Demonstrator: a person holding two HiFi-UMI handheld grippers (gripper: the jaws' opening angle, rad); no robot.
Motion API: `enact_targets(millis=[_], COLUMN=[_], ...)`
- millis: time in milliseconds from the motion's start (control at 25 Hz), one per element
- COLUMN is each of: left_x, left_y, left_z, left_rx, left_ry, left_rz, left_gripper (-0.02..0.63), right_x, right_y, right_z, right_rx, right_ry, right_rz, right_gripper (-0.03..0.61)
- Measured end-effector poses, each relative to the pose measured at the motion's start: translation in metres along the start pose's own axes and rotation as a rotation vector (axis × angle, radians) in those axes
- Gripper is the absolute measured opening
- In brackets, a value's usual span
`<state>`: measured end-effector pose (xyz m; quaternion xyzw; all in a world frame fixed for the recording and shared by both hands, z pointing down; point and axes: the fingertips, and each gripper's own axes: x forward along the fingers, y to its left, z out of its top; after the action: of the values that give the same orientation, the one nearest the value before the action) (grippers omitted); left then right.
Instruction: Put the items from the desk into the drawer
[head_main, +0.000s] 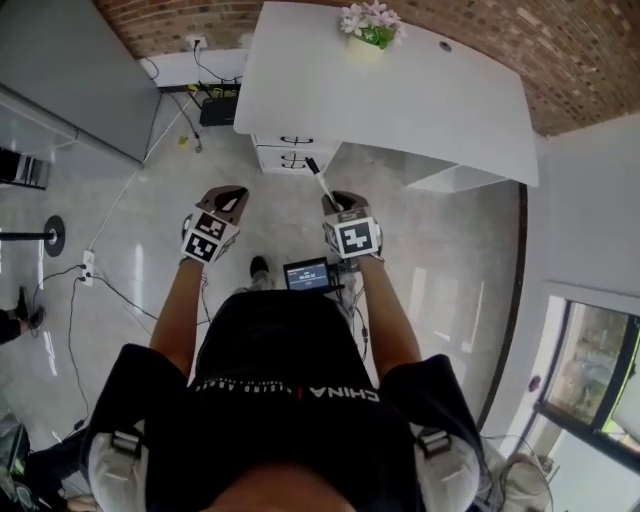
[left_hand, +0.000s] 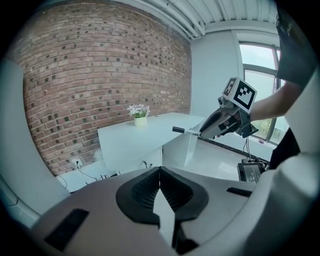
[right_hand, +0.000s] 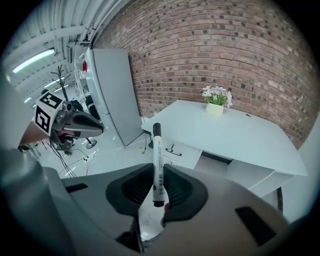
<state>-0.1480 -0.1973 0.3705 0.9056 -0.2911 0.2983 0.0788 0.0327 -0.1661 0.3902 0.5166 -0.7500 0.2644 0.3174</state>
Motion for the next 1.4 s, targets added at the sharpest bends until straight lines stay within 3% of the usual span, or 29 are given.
enact_targets(millis=[320,520,720,920,1400], left_x=[-0.007,0.004,0.014,0.019,0.028], left_y=[-0.012,-0.015,-0.023,-0.03,-0.044], left_z=[-0.019,-0.004,0.019,0.035,0.041], left_rx=[0.055,0.029,0.096,0.097,0.112], left_ry=[0.018,-0.003,-0.016,-0.031,-0.002], left_rz=[-0.13,-0.131,-0.133,-0.124,-0.125], left_gripper=[0.012,0.012,0.012,0.012,0.012], right_x=[0.004,-0.007,-0.009,-0.016,-0.022], right_y=[0.039,0.024,0.007,-0.008,-0.022], right_z=[-0.011,0.007,0.007,0.011,0.003], right_rx=[0.071,0.044,0.055,0.044,0.051], right_ry=[0.03,0.001,-0.013,-0.03,-0.033], right_rz=[-0.025,-0.029,-0.025,-0.026,-0.005], right_gripper=[0.074,0.074,0.074,0.074,0.074])
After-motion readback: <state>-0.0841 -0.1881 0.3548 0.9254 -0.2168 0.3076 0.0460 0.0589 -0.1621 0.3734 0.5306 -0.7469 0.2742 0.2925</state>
